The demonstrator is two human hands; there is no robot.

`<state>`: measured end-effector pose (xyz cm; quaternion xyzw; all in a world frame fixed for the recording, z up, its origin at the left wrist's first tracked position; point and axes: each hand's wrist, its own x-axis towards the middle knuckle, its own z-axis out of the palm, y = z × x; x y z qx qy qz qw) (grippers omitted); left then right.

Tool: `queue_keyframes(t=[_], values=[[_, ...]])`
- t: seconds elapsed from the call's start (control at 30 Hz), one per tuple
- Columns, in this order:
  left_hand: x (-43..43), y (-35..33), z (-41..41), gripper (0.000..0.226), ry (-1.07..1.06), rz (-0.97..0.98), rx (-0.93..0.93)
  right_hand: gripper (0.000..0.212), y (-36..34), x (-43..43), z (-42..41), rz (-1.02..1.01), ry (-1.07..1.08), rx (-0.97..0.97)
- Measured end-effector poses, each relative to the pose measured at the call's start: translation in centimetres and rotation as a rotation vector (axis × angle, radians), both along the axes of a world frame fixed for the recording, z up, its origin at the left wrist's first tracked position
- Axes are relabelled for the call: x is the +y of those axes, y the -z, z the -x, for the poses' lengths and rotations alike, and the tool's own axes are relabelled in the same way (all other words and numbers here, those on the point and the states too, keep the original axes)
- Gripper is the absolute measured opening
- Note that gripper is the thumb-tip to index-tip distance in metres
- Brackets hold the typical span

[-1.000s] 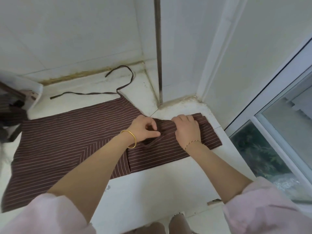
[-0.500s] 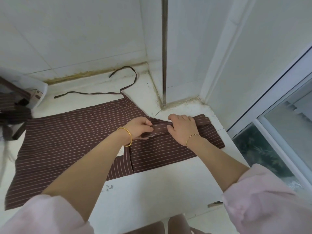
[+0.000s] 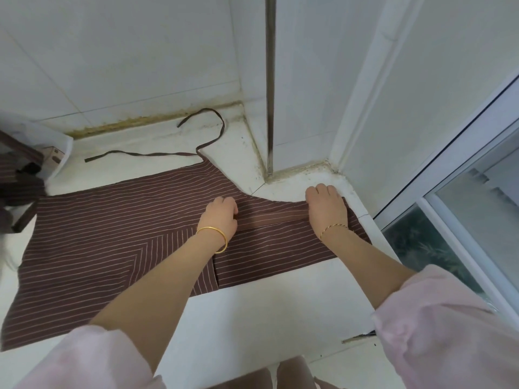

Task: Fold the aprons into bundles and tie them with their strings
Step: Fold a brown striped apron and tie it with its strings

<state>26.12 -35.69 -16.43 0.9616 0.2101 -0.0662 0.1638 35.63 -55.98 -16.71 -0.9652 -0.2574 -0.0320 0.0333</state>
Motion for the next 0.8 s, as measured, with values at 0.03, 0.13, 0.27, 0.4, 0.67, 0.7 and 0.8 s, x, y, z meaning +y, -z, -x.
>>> queue_keyframes(t=[0.03, 0.13, 0.27, 0.4, 0.67, 0.7, 0.8], values=[[-0.1, 0.0, 0.2, 0.018, 0.047, -0.067, -0.087, 0.026, -0.2, 0.1, 0.2, -0.062, -0.021, -0.051], [-1.0, 0.1, 0.6, 0.011, 0.216, 0.033, -0.232, 0.023, 0.4, 1.1, 2.0, -0.129, -0.157, -0.084], [-2.0, 0.9, 0.1, 0.015, 0.256, 0.149, -0.035, 0.018, 2.0, 1.1, 2.4, -0.054, -0.074, 0.107], [-1.3, 1.0, -0.3, 0.016, 0.103, 0.17, -0.022, 0.029, 1.3, 0.4, -0.1, 0.024, 0.088, 0.16], [8.4, -0.7, 2.4, 0.024, -0.234, 0.156, -0.137, 0.022, -2.1, 9.2, 1.4, -0.046, -0.091, 0.309], [10.4, -0.9, 3.0, 0.027, -0.269, 0.138, -0.128, 0.022, -2.2, 11.3, 2.2, -0.078, -0.14, 0.31], [15.7, -1.7, 4.4, 0.04, -0.285, 0.055, -0.061, 0.026, -2.6, 16.8, 3.4, -0.123, -0.212, 0.317]])
